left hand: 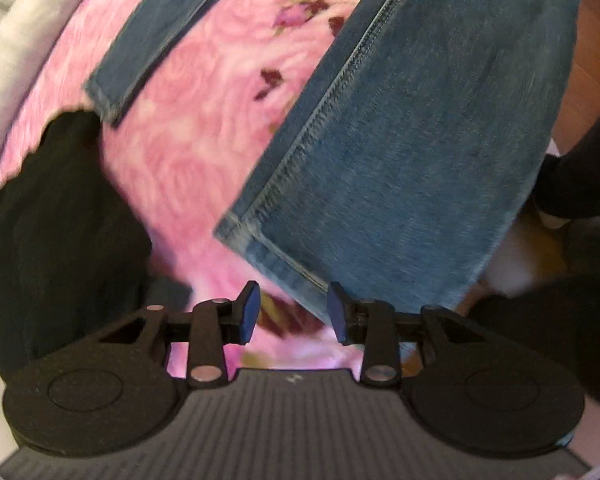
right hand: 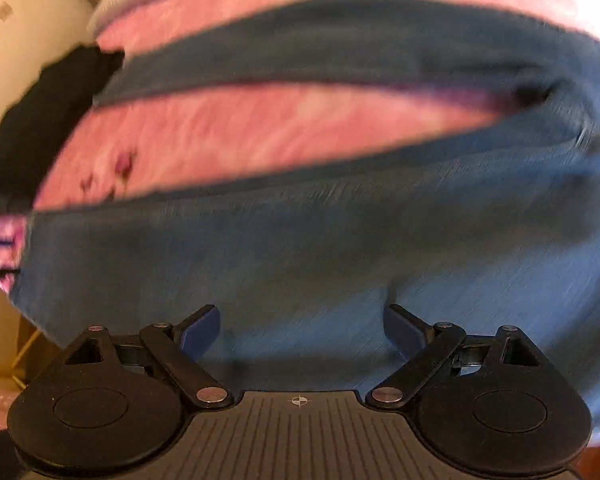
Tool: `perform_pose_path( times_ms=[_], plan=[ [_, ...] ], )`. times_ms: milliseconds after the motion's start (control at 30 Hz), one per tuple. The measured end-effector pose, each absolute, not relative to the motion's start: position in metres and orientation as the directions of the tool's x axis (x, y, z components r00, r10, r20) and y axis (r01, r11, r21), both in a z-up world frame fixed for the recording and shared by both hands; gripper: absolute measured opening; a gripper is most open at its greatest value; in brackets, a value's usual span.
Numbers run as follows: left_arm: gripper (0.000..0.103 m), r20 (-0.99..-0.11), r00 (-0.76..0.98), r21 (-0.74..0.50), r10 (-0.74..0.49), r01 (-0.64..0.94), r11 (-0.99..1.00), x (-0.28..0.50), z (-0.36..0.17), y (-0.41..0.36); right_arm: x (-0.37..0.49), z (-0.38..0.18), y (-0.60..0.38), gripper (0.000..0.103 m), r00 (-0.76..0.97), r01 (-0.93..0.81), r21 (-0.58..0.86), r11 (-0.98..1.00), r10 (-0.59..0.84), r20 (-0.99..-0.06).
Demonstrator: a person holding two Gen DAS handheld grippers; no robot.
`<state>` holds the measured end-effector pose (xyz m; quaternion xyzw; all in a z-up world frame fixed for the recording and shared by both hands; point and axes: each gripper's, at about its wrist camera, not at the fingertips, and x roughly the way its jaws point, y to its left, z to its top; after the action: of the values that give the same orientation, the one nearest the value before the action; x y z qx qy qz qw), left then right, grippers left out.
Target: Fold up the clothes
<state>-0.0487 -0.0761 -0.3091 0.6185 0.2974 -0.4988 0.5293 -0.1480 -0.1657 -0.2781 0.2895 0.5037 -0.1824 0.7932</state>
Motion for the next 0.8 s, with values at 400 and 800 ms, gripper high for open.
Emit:
perform_pose_path(
  times_ms=[400, 800],
  plan=[
    [0.000, -0.958, 0.043, 0.146, -0.283, 0.923, -0.355, 0.012, -0.303, -0.089, -0.167, -0.242, -0.065, 0.092, 0.367, 0.857, 0.214, 0.469, -0.263, -0.892],
    [0.000, -0.939, 0.212, 0.299, -0.271, 0.893, -0.337, 0.027, -0.289, -0.085, -0.303, -0.236, -0.146, 0.092, 0.307, 0.927, 0.374, -0.027, -0.519, -0.798]
  ],
)
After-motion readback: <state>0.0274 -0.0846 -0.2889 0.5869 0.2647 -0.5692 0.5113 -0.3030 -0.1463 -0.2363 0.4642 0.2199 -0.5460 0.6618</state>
